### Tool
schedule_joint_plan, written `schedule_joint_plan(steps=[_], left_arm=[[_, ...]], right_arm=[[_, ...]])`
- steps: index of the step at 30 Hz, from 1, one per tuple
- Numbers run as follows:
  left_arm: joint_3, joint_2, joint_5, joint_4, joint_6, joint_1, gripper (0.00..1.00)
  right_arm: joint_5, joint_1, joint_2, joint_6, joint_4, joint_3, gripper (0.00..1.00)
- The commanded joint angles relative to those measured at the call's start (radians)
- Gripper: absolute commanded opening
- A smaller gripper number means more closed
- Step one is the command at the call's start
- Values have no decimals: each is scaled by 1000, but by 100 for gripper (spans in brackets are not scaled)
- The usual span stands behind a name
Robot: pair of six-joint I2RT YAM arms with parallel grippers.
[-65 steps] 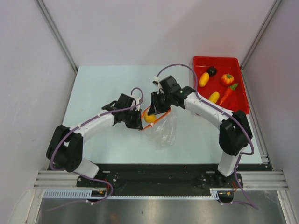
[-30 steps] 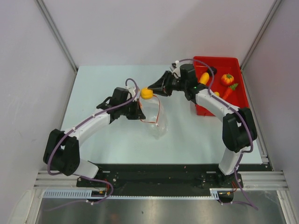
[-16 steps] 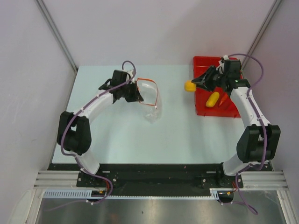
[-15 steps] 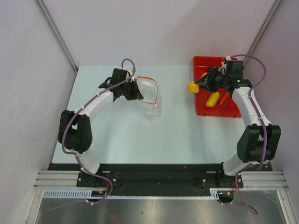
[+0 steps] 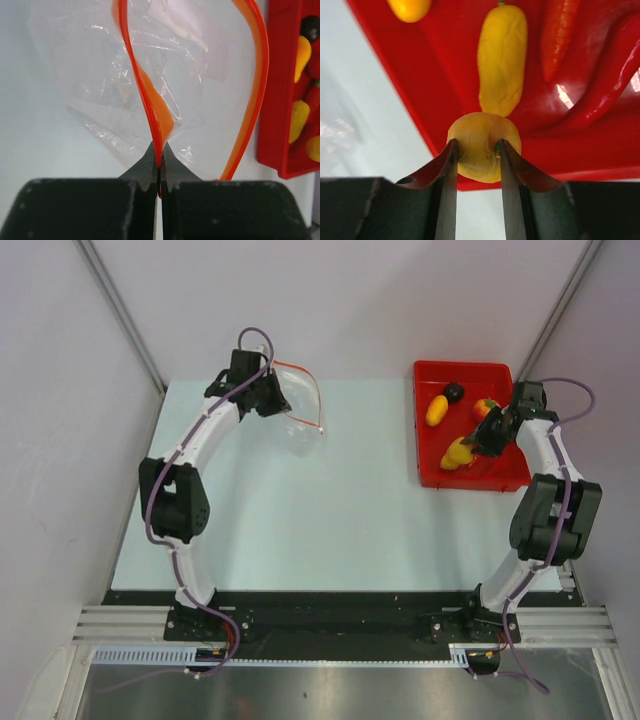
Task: Open the zip-top bag and remove the fake food
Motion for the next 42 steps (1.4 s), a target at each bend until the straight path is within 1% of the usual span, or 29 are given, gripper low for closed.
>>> schedule_joint_plan(steps=[1, 2, 4, 5, 7, 8, 10, 11, 13, 14, 15, 16, 17, 20, 23, 24, 26, 27, 28, 29, 30, 32, 33, 34, 36, 37, 38, 40, 42], left_arm=[[-78, -174, -204, 14, 21, 20, 3], [-124, -188, -204, 28, 31, 32, 5], [-124, -188, -225, -12, 48, 43, 5], [-104, -182, -262, -65, 71, 50, 1], [-90, -188, -344, -104, 99, 50, 1], [-89, -194, -374, -118, 126, 50, 3], [-87, -219, -409, -124, 151, 50, 12], [-80, -225, -411, -119, 177, 50, 21], [-77, -241, -386, -99, 204, 49, 32], [-49, -241, -374, -102, 232, 38, 39], [-25, -236, -371, -110, 250, 29, 43], [3, -227, -374, -122, 270, 15, 72], [72, -199, -380, -159, 305, -20, 85], [150, -182, -389, -210, 341, -95, 89], [114, -208, -345, -210, 353, -184, 91], [89, -237, -304, -201, 356, -210, 91], [-6, -270, -236, -161, 370, -282, 93], [-41, -296, -184, -145, 370, -304, 95], [-111, -311, -114, -118, 367, -347, 98], [-145, -323, -84, -109, 364, -367, 99], [-177, -339, -66, -98, 360, -387, 99], [-274, -389, -5, -60, 343, -436, 99], [-309, -414, 14, -41, 329, -447, 99], [-386, -469, 76, 14, 294, -453, 100], [-470, -541, 140, 86, 255, -454, 99], [-545, -575, 160, 159, 223, -456, 100], [-579, -657, 180, 192, 205, -456, 100], [-667, -736, 186, 290, 145, -456, 100], [-698, -832, 177, 330, 87, -456, 100]], right_arm=[[70, -5, 92, -36, 2, 140, 14], [79, -5, 115, -43, 2, 165, 15], [91, -4, 196, -58, -28, 269, 18], [93, -5, 223, -61, -53, 301, 20], [84, -5, 293, -67, -74, 391, 24], [70, -4, 314, -69, -85, 424, 33], [64, -2, 357, -72, -114, 470, 44], [62, -1, 363, -72, -120, 508, 54], [56, 6, 377, -73, -132, 536, 61], [58, 10, 377, -72, -143, 554, 68], [59, 15, 377, -72, -149, 564, 71], [68, 30, 371, -73, -157, 568, 76], [74, 39, 362, -84, -166, 571, 77], [110, 84, 316, -102, -192, 559, 79], [124, 140, 232, -109, -206, 483, 79], [119, 154, 201, -107, -202, 407, 79], [102, 203, 138, -104, -183, 319, 80], [102, 207, 60, -90, -173, 261, 80], [90, 246, 20, -83, -157, 155, 81], [87, 284, -29, -76, -130, 94, 82], [91, 312, -105, -69, -122, 47, 83], [122, 369, -178, -53, -123, -45, 87], [140, 439, -236, -49, -131, -62, 89], [181, 470, -259, -26, -140, -77, 92], [197, 542, -310, 11, -160, -120, 95], [194, 561, -360, 29, -165, -136, 96], [186, 573, -391, 64, -148, -186, 100], [129, 591, -492, 89, -107, -234, 100], [50, 590, -570, 105, -15, -280, 100]])
